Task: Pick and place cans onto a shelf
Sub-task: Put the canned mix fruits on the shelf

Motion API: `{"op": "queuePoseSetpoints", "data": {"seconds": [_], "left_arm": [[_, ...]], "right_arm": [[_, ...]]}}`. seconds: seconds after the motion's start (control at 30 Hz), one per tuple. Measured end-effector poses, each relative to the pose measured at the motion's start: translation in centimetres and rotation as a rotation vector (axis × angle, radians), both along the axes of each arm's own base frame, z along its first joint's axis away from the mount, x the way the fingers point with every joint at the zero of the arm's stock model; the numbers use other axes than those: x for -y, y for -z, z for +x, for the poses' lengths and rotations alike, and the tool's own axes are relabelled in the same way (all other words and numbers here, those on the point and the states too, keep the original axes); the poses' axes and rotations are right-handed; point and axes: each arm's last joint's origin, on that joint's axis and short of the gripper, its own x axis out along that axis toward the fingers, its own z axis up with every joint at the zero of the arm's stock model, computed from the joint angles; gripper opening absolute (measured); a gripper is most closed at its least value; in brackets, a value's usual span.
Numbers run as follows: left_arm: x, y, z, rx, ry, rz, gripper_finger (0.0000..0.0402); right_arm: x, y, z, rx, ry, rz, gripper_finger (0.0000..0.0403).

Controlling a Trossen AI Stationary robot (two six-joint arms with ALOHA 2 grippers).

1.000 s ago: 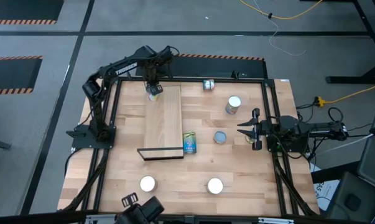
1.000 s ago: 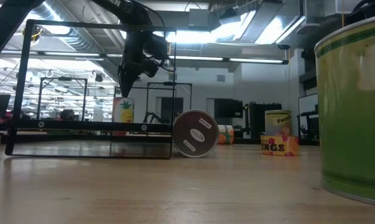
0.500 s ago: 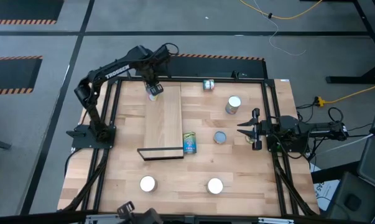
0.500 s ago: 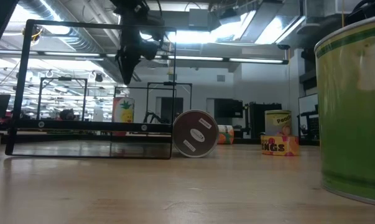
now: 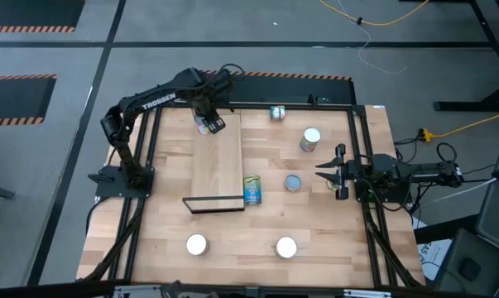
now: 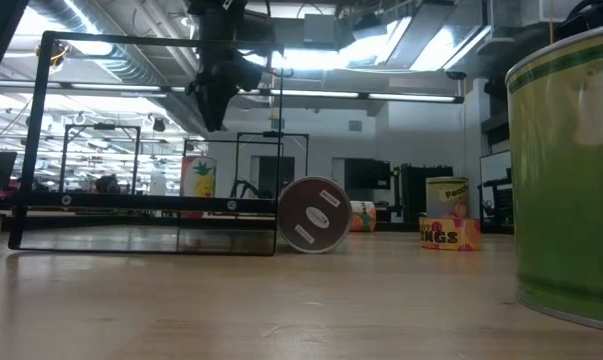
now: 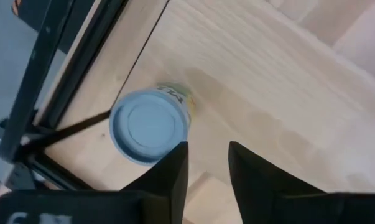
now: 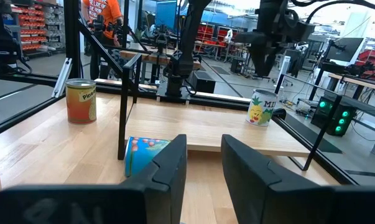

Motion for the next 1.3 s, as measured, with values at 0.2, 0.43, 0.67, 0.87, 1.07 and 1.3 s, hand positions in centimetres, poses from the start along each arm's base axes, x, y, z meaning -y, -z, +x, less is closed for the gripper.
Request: {"op": "queuePoseSetpoints", "data": {"seconds": [0.2,0.43,0.67,0.87,1.07,1.3], "left_arm": [[0.2,0.0,0.2,0.035,-0.202,-0.01,0.0114],[0.1,0.0,0.2,0.067,-0.381,0.007,0.0113],[-0.4,-0.2,0.6,0.121,-0.453,0.088,0.0112],[-1.0,-0.3,0.6,0.147,-0.487,0.114,0.0112],[-1.7,-0.3,0.0,0.151,-0.537,0.114,0.0112],[-2.4,0.3,0.0,0.13,-0.555,0.111,0.0112]], "right_arm": [[0.0,0.0,0.0,0.0,0.0,0.0,0.0105],[0.0,0.0,0.0,0.0,-0.001,0.0,0.0105],[0.0,0.0,0.0,0.0,0.0,0.0,0.0105],[0.0,0.0,0.0,0.0,0.0,0.0,0.0105],[0.0,0.0,0.0,0.0,0.0,0.0,0.0105],[0.0,0.0,0.0,0.0,0.0,0.0,0.0105]]}}
